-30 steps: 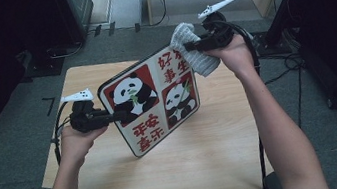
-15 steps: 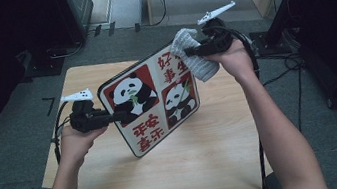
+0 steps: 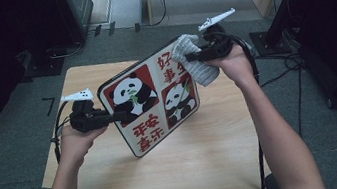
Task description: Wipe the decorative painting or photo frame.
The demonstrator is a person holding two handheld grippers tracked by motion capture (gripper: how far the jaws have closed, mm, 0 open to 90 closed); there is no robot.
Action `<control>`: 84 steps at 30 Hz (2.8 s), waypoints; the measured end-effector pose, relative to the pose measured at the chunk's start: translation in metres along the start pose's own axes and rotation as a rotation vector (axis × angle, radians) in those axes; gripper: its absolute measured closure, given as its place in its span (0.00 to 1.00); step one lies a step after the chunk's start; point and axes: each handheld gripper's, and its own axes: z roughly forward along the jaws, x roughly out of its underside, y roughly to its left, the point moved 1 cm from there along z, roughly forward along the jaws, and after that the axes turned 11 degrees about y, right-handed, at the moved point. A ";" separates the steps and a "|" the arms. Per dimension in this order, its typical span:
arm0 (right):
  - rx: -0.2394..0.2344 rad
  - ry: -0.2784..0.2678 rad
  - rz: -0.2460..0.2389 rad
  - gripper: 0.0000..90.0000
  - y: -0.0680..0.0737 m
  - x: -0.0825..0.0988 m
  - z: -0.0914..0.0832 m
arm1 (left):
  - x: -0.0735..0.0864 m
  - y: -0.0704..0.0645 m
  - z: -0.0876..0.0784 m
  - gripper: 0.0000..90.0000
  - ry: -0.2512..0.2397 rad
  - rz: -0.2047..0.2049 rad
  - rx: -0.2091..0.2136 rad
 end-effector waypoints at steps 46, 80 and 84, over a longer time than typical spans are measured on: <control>-0.054 0.013 0.030 0.76 -0.008 0.044 0.029 | 0.000 0.000 -0.001 0.87 -0.001 -0.005 -0.011; -0.074 0.055 0.061 0.77 -0.007 0.082 0.055 | 0.001 0.001 0.000 0.87 -0.020 -0.018 -0.005; -0.081 0.064 0.066 0.77 -0.006 0.088 0.060 | 0.001 0.001 0.000 0.87 -0.023 -0.026 -0.005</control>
